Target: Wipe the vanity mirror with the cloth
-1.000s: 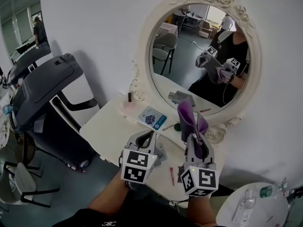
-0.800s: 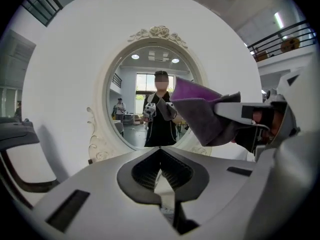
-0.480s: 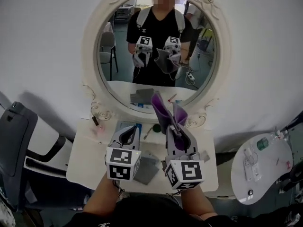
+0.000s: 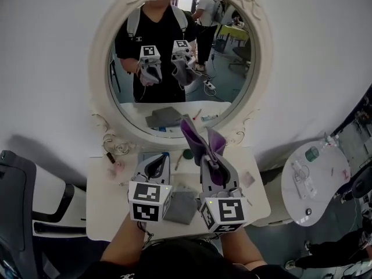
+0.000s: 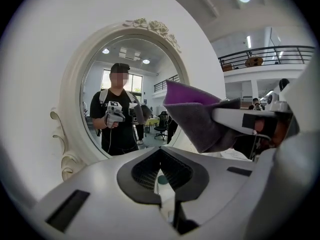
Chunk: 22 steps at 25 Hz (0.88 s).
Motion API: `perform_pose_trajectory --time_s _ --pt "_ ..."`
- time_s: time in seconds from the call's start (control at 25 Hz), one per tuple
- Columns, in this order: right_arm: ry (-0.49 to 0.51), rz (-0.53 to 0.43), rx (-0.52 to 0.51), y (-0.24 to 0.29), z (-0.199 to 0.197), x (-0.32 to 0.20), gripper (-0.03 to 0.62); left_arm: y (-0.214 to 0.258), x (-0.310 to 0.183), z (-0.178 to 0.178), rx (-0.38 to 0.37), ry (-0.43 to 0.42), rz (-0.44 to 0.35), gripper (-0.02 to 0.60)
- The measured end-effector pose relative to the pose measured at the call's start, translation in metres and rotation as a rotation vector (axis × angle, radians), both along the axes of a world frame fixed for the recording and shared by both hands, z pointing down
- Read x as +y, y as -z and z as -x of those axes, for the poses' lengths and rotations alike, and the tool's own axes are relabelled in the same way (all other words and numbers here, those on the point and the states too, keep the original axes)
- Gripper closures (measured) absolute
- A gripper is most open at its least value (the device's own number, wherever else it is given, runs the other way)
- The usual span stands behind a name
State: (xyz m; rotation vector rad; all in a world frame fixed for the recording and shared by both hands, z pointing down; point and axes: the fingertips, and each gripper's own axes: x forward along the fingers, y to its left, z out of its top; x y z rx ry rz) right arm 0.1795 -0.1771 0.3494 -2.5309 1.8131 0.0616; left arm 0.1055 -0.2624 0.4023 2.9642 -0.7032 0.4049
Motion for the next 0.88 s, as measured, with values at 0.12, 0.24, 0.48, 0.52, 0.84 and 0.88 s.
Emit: perform_pose_trajectory --time_s 0.12,0.24,0.48,0.52,0.84,0.88 --pt "-0.024 0.006 0.005 0.0 -0.004 0.003 0.543 -0.002 0.001 0.0 0.001 -0.011 0.009 0.577" --pt "-0.049 -0.021 0.024 0.013 -0.019 0.004 0.543 0.005 0.004 -0.001 0.008 -0.007 -0.007 0.577" --pt "-0.148 -0.128 0.086 0.066 -0.08 -0.006 0.543 0.009 0.004 0.012 0.013 0.049 -0.012 0.577" --pt "-0.163 -0.146 0.099 0.076 -0.091 -0.009 0.543 0.009 0.002 0.013 0.014 0.061 -0.012 0.577" --pt "-0.249 -0.182 -0.023 0.116 -0.182 -0.045 0.543 0.012 0.003 0.026 -0.02 0.114 -0.056 0.577" --pt "-0.253 -0.184 -0.037 0.119 -0.188 -0.049 0.543 0.012 0.002 0.029 -0.024 0.124 -0.057 0.575"
